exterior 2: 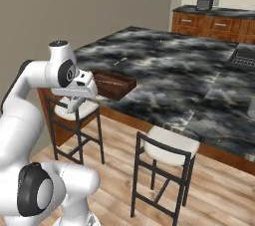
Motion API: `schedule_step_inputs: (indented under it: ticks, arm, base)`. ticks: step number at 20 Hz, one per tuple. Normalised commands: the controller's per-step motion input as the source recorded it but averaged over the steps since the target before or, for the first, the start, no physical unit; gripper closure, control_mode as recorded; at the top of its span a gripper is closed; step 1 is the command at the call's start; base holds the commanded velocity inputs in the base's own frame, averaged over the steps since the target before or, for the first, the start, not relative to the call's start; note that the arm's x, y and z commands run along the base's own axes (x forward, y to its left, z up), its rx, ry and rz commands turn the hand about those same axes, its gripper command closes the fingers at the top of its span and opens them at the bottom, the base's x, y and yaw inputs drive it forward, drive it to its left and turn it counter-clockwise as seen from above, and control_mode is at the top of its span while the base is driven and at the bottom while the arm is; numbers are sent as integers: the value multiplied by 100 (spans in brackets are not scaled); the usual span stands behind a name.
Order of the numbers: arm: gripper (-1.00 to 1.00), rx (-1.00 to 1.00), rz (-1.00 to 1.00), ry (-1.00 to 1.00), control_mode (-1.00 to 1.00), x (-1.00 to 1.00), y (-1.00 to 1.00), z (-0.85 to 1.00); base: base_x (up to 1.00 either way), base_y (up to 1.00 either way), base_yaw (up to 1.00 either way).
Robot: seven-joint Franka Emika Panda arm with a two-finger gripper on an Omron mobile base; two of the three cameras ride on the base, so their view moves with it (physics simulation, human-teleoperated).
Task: Take the tongs from the drawer on the right and place them on the dining counter next to the tray containing the kebab skewer.
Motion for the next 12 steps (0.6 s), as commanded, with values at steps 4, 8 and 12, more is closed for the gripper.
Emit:
schedule_step_inputs:
  ticks: [4, 8, 12]
  arm:
    - [100, 0, 0, 0, 100, 0, 0, 0]
    - [100, 0, 0, 0, 100, 0, 0, 0]
    - [100, 0, 0, 0, 100, 0, 0, 0]
  base:
    - [26, 20, -39]
    - [56, 25, -36]
    - [67, 24, -33]
